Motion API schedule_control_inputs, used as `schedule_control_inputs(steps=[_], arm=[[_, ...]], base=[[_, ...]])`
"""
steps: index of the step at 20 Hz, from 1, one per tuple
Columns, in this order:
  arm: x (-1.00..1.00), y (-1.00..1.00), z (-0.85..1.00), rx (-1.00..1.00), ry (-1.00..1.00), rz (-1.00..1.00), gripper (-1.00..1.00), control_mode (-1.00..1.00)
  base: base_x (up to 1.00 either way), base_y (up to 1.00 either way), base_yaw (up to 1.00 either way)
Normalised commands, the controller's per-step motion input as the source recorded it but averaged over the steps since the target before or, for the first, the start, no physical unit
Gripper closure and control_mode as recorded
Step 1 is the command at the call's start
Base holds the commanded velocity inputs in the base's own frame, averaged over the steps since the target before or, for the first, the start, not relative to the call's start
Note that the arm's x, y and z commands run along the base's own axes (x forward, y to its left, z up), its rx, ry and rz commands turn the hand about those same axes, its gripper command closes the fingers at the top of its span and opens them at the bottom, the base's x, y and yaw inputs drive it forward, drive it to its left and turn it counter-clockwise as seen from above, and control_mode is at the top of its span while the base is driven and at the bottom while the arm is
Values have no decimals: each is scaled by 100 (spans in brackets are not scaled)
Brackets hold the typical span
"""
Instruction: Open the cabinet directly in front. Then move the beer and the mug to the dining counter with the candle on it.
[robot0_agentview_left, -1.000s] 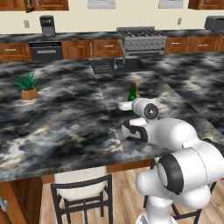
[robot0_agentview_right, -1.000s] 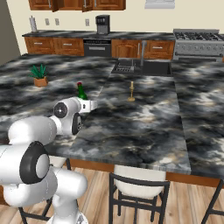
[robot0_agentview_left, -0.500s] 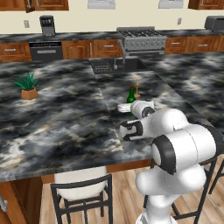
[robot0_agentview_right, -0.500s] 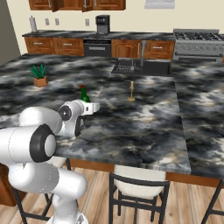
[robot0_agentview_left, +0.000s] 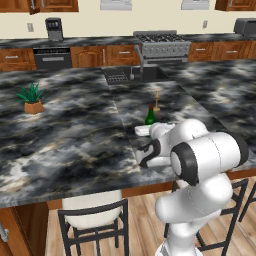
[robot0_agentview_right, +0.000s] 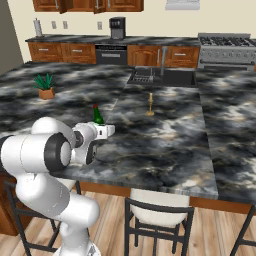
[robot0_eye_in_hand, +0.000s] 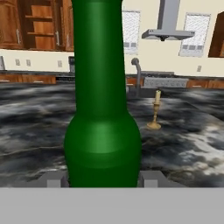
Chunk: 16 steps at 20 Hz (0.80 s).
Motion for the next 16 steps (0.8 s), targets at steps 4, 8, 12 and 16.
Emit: schedule_control_inputs(steps=[4,8,12,16], arm=[[0,-5,-23,0,-1,0,100,-100],[0,-4,-16,0,-3,0,100,-100],[0,0,-10,0,0,0,100,-100],[0,0,-13,0,0,0,100,-100]], base=[[0,0,0],[0,0,0],[0,0,0],[0,0,0]])
